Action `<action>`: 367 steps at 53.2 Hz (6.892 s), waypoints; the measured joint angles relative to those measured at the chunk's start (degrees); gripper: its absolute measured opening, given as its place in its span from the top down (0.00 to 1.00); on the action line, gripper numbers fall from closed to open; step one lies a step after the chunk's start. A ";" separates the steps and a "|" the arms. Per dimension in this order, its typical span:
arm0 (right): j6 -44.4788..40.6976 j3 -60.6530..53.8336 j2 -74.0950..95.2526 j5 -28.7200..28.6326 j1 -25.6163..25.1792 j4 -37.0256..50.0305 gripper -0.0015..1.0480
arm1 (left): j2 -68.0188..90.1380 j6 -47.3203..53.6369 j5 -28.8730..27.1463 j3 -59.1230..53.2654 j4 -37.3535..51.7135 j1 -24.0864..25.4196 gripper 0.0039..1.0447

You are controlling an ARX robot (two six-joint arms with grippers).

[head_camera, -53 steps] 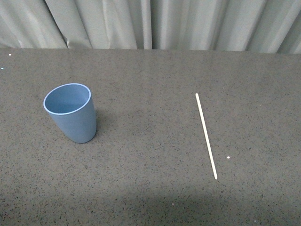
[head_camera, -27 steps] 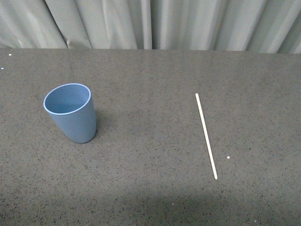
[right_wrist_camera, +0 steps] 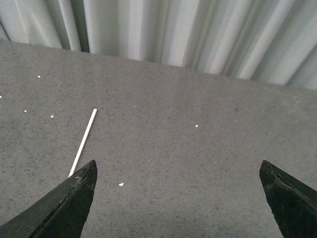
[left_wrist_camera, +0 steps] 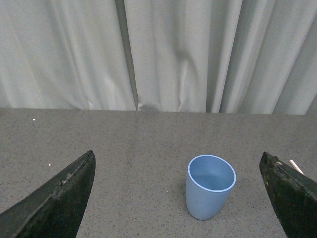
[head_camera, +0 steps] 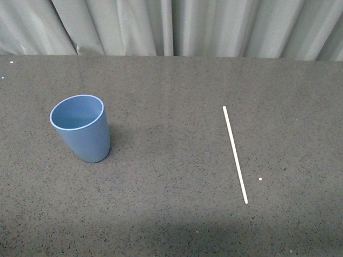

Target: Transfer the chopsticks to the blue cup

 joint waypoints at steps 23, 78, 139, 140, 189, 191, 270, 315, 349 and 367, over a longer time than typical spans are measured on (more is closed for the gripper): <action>10.80 27.12 56.48 -3.76 6.95 -0.85 0.09 | 0.00 -0.02 -0.02 0.00 0.00 0.00 0.06; 16.15 65.31 92.17 -4.63 14.21 -23.08 0.09 | 0.00 -0.02 0.00 0.00 0.00 0.00 0.06; 20.98 57.92 86.03 -6.19 15.41 -8.22 0.99 | 0.00 -0.02 -0.02 0.00 0.00 0.00 0.06; 21.11 57.05 84.94 -6.78 15.52 -6.12 0.99 | 0.00 0.00 -0.02 0.00 0.00 0.00 0.06; 18.08 66.34 89.26 -24.72 33.90 35.65 0.99 | 0.00 -0.02 -0.02 0.00 0.00 0.00 0.06; 17.99 66.47 89.92 -24.68 34.12 35.41 0.99 | 0.00 0.00 -0.02 0.00 0.00 0.00 0.06; 14.64 22.32 56.57 18.36 18.99 31.98 0.09 | 0.00 -0.02 -0.02 0.00 0.00 0.00 0.06; 7.41 -7.63 9.99 8.74 5.51 34.27 0.99 | 0.00 -0.02 0.00 0.00 0.00 0.00 0.06; 7.41 -8.87 -16.15 1.16 -2.32 10.60 0.99 | 0.00 -0.02 0.00 0.00 0.00 0.00 0.06; 7.41 -8.87 -24.59 1.16 -2.32 2.32 0.99 | 0.00 -0.02 0.00 0.00 0.00 0.00 0.06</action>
